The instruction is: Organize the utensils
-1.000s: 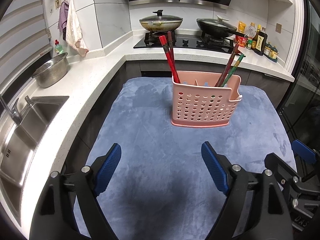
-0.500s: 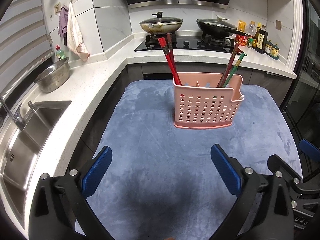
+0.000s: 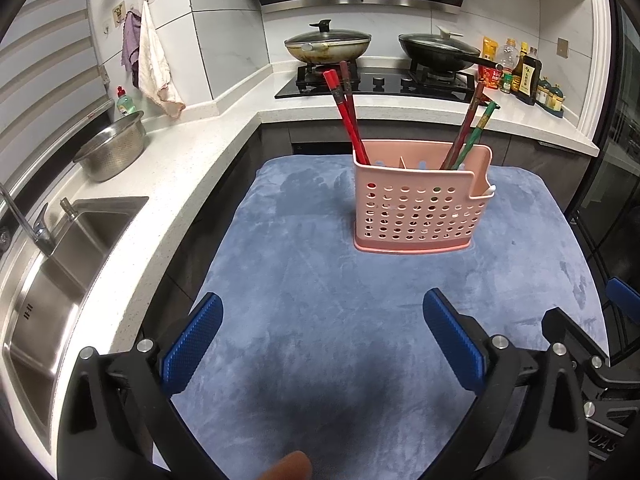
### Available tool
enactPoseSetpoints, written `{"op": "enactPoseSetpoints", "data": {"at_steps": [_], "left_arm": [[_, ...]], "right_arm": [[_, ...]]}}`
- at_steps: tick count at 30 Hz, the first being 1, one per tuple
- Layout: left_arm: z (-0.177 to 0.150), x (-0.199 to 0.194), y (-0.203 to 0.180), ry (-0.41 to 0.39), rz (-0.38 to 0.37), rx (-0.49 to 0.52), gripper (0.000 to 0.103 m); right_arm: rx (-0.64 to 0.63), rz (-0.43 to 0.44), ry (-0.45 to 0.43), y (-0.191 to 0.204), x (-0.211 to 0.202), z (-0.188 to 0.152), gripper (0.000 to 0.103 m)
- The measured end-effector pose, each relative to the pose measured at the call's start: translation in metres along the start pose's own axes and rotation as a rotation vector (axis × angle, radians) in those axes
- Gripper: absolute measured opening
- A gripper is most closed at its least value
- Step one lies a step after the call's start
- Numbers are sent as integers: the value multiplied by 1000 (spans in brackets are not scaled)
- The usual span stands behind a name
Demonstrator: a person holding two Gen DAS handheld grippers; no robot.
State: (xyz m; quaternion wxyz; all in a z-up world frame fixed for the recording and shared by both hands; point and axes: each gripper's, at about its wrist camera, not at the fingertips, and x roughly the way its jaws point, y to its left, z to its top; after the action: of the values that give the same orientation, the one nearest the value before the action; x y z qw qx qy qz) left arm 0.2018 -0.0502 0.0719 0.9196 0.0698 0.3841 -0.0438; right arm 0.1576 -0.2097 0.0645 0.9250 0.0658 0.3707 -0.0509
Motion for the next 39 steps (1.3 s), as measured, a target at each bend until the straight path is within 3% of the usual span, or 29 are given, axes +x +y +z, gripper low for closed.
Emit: {"op": "enactPoseSetpoints", "data": {"at_steps": [39], "left_arm": [[-3, 6, -1, 24, 1, -14, 96]], "right_arm": [[2, 0, 31, 3, 6, -1, 96]]}}
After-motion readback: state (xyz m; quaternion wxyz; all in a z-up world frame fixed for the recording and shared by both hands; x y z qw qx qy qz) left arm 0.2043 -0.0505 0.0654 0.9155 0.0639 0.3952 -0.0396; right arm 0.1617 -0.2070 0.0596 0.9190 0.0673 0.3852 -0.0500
